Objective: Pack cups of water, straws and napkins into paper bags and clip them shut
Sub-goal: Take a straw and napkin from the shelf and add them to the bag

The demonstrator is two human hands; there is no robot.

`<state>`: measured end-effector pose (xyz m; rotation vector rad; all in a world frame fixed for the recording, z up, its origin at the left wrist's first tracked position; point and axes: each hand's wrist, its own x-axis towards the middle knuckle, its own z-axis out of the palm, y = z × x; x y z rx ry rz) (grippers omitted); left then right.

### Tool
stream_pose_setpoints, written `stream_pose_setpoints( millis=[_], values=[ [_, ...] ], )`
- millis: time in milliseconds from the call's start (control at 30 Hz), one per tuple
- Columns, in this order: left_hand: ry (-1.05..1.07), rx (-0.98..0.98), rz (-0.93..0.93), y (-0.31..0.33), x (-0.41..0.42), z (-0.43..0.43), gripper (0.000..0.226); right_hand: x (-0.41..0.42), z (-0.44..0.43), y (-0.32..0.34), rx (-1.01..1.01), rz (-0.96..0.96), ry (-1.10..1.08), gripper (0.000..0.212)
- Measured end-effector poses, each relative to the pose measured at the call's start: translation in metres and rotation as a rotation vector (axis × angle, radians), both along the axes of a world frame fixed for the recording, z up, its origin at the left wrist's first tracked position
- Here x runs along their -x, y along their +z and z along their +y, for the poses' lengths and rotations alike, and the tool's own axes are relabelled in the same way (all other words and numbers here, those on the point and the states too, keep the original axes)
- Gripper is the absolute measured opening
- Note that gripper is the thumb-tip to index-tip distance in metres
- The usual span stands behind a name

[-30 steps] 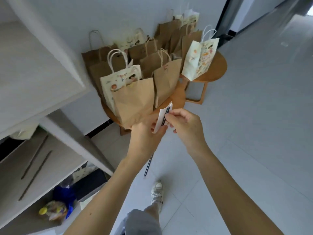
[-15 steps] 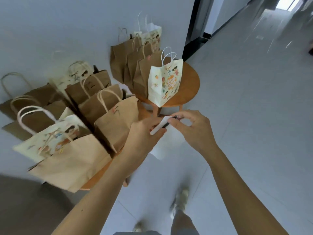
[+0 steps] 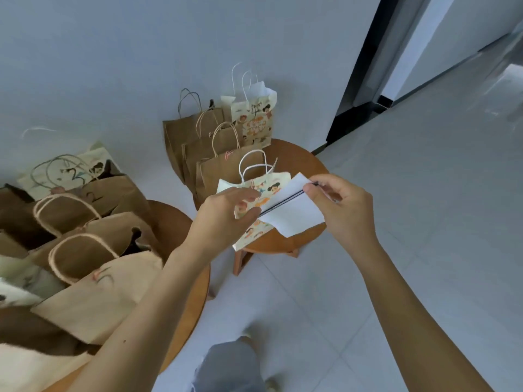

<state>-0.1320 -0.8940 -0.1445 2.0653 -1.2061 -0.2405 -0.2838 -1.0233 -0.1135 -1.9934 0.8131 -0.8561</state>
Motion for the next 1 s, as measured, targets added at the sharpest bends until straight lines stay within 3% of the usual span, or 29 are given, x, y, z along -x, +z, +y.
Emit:
stream_pose_setpoints(
  millis=[500, 1000],
  values=[
    [0.166, 0.006, 0.008, -0.001, -0.127, -0.242, 0.023, -0.149, -0.264, -0.007, -0.026, -0.004, 0.102, 0.006],
    [0.679, -0.167, 0.077, -0.022, -0.211, -0.39, 0.023, -0.313, -0.461, -0.039, 0.014, -0.1, 0.552, 0.014]
  ],
)
